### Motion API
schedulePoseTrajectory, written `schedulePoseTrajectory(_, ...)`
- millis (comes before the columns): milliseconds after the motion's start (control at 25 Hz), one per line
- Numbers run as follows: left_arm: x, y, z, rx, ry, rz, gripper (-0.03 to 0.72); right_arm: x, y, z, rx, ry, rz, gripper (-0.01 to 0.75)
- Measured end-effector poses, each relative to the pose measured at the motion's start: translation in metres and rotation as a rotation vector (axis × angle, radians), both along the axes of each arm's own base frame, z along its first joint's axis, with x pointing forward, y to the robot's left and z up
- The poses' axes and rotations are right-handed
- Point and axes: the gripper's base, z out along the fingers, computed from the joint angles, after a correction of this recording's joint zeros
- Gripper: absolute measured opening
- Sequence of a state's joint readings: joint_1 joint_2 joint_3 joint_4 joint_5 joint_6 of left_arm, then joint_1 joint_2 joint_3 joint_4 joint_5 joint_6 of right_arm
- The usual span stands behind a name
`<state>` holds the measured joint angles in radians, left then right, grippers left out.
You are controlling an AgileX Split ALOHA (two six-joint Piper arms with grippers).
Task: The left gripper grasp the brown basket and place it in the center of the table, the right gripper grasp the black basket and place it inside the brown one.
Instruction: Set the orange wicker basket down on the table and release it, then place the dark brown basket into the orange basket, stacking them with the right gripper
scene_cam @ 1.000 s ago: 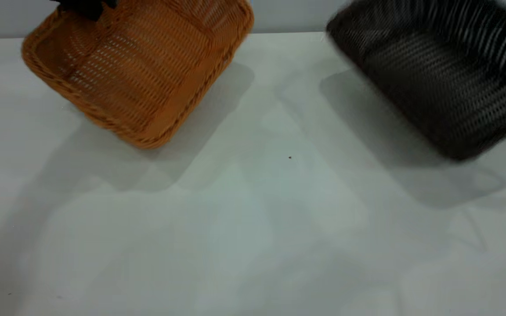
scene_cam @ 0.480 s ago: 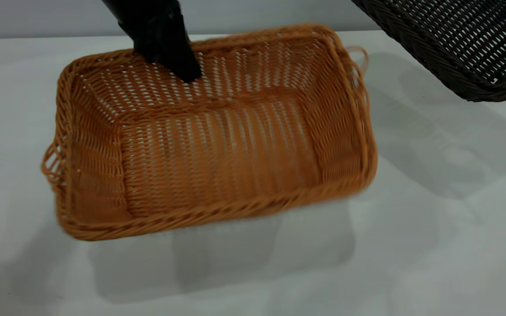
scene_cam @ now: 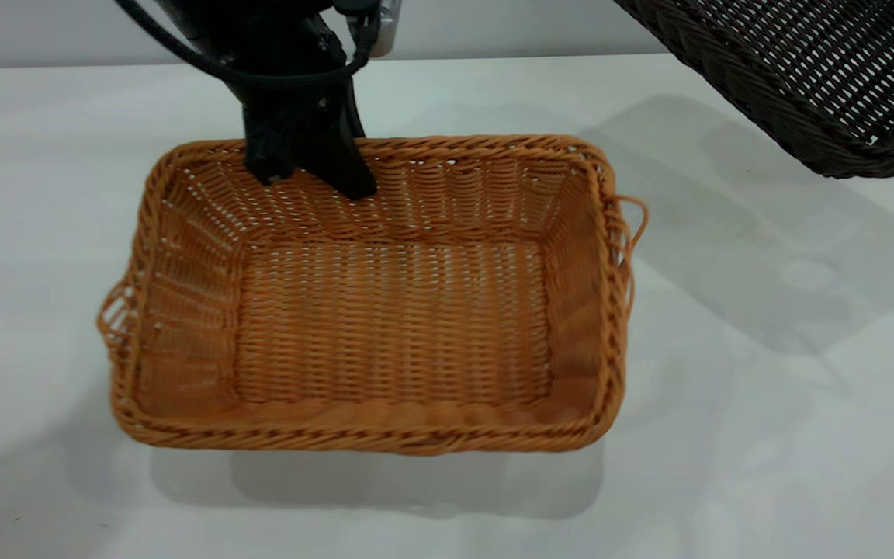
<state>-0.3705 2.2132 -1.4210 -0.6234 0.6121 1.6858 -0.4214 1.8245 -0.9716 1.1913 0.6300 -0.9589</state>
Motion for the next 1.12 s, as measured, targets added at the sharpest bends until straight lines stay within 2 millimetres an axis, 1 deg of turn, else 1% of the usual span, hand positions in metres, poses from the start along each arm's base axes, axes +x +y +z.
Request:
schedulePoseTrajectory(120,0.000,-0.001,-0.007,0.002,0.013,0.002,0.108,0.000,0.000,0.000,0.004,0.001,0.002,0.108)
schedulePoseTrajectory(200,-0.001,-0.002,-0.010,0.004,0.021,0.002,0.153,0.000,0.001,0.000,0.012,0.002,0.006,0.108)
schedulePoseTrajectory(320,-0.001,-0.005,-0.010,0.011,0.005,-0.008,0.255,-0.001,0.003,0.001,0.027,0.004,0.018,0.108)
schedulePoseTrajectory(440,0.000,-0.008,-0.010,0.016,-0.017,-0.011,0.379,-0.002,0.005,0.001,0.046,0.006,0.036,0.108)
schedulePoseTrajectory(560,0.002,-0.008,-0.009,0.016,-0.038,0.011,0.463,-0.003,0.008,0.002,0.071,0.010,0.061,0.108)
schedulePoseTrajectory(640,0.003,-0.007,-0.003,0.007,-0.036,0.066,0.494,-0.004,0.010,0.003,0.083,0.013,0.087,0.108)
schedulePoseTrajectory(720,0.007,-0.002,0.013,-0.020,-0.020,0.188,0.504,-0.006,0.012,0.006,0.085,0.017,0.121,0.108)
schedulePoseTrajectory(800,0.013,0.011,0.036,-0.057,-0.017,0.318,0.507,-0.009,0.015,0.007,0.088,0.029,0.155,0.108)
schedulePoseTrajectory(880,0.021,0.034,0.061,-0.103,-0.012,0.483,0.508,-0.012,0.017,0.007,0.108,0.058,0.183,0.108)
schedulePoseTrajectory(960,0.028,0.061,0.081,-0.145,-0.008,0.634,0.509,-0.015,0.024,0.007,0.112,0.089,0.223,0.108)
schedulePoseTrajectory(1080,0.035,0.102,0.102,-0.195,-0.006,0.824,0.509,-0.015,0.047,0.009,0.086,0.137,0.313,0.108)
schedulePoseTrajectory(1120,0.037,0.116,0.106,-0.213,0.004,0.896,0.509,-0.015,0.059,0.011,0.081,0.146,0.356,0.108)
